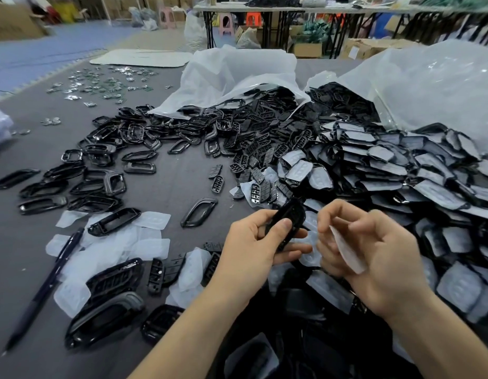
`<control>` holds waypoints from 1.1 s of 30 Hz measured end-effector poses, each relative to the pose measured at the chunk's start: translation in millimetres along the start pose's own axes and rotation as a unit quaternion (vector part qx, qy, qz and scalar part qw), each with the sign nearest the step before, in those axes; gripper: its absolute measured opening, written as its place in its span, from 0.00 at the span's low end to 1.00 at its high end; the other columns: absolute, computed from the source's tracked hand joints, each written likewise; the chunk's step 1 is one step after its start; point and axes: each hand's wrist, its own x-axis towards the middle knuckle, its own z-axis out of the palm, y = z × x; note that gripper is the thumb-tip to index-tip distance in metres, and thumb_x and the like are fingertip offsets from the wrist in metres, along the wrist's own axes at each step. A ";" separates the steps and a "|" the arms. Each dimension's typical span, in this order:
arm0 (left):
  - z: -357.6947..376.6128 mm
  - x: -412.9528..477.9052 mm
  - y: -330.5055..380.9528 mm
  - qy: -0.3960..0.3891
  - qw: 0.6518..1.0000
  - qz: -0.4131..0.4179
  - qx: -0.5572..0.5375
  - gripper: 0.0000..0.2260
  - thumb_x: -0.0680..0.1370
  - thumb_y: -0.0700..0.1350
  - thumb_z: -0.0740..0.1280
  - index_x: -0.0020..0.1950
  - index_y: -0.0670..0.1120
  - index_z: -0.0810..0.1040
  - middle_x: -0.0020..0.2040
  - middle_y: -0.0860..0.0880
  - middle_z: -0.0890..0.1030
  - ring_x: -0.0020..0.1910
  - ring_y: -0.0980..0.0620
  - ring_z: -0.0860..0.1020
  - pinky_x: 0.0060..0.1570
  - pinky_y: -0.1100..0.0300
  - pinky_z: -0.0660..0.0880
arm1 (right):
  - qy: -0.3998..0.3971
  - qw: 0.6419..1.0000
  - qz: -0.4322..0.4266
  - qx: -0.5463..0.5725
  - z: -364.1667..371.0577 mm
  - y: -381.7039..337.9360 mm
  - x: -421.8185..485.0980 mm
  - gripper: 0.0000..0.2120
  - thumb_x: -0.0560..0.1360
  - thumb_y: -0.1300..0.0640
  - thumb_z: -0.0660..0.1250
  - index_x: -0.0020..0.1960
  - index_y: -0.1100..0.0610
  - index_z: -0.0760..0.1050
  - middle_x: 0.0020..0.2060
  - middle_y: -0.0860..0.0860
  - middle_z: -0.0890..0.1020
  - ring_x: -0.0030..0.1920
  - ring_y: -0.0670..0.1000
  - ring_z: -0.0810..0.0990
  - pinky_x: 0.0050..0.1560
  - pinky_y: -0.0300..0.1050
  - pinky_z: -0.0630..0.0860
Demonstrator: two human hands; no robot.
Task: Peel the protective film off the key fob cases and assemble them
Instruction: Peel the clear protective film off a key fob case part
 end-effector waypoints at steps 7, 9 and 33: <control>0.0 0.3 -1.3 0.000 1.000 0.011 0.011 0.06 0.80 0.37 0.62 0.48 0.41 0.78 0.36 0.48 0.84 0.34 0.52 0.83 0.37 0.63 0.80 | 0.050 0.980 -0.110 -0.156 -2.1 10.9 3.1 0.10 0.68 0.69 0.63 0.34 0.56 0.78 0.24 0.53 0.74 0.26 0.49 0.71 0.33 0.36 0.75; 0.1 0.1 -1.4 0.004 1.000 0.017 0.017 0.06 0.80 0.36 0.63 0.47 0.42 0.79 0.33 0.50 0.83 0.34 0.54 0.82 0.38 0.62 0.80 | 0.042 0.981 -0.126 -0.139 -2.3 8.5 2.2 0.07 0.66 0.65 0.73 0.38 0.54 0.81 0.31 0.54 0.81 0.33 0.51 0.77 0.37 0.41 0.78; 2.0 -9.1 -0.7 0.070 0.873 0.329 0.353 0.10 0.77 0.50 0.65 0.58 0.56 0.76 0.42 0.56 0.82 0.35 0.65 0.80 0.36 0.74 0.73 | 0.209 0.848 -0.340 -0.348 12.4 20.1 -3.2 0.10 0.72 0.61 0.72 0.43 0.46 0.76 0.38 0.44 0.81 0.37 0.47 0.79 0.39 0.35 0.75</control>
